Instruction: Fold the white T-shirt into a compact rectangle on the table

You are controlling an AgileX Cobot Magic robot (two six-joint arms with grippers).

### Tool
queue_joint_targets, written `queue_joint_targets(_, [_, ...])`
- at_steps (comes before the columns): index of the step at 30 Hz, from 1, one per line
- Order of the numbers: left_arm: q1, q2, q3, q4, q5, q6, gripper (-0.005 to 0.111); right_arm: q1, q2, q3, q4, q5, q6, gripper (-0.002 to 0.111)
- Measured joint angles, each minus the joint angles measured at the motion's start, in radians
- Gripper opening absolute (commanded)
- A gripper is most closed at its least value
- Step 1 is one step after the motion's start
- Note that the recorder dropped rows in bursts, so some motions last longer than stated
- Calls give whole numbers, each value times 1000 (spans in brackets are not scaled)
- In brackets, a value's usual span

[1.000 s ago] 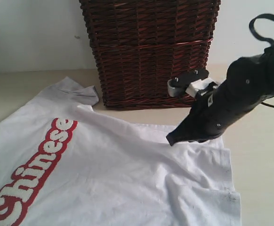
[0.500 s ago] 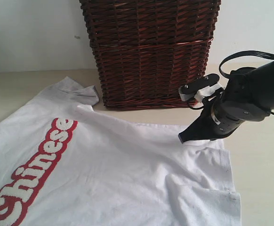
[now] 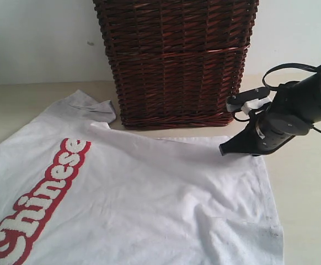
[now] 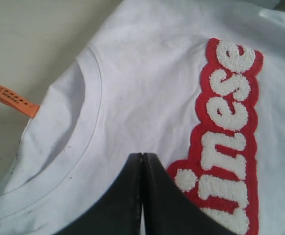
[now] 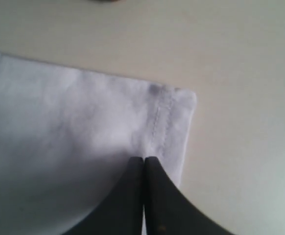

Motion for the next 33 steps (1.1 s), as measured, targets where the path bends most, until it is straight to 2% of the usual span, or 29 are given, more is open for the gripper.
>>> queue_joint_targets(6, [0,0,0,0,-4,0,0,-15,79,-113,1,18,-32,0])
queue_joint_targets(9, [0,0,0,0,-6,0,0,-15,98,-169,85,55,-130,0])
queue_joint_targets(14, [-4,3,-25,0,-28,0,0,-19,37,-142,257,117,-320,0])
queue_joint_targets(17, [-76,68,-189,33,55,4,0,-9,-94,-86,344,109,-408,0])
queue_joint_targets(20, [-140,215,-412,42,152,8,0,-5,-218,-15,362,105,-426,0])
queue_joint_targets(24, [-144,529,-738,42,321,53,0,-5,-334,127,377,1,-431,0])
queue_joint_targets(27, [-144,715,-927,33,440,88,0,-5,-342,151,377,-68,-433,0])
queue_joint_targets(33, [-146,1005,-1239,3,535,90,0,-5,-344,154,369,-106,-451,0])
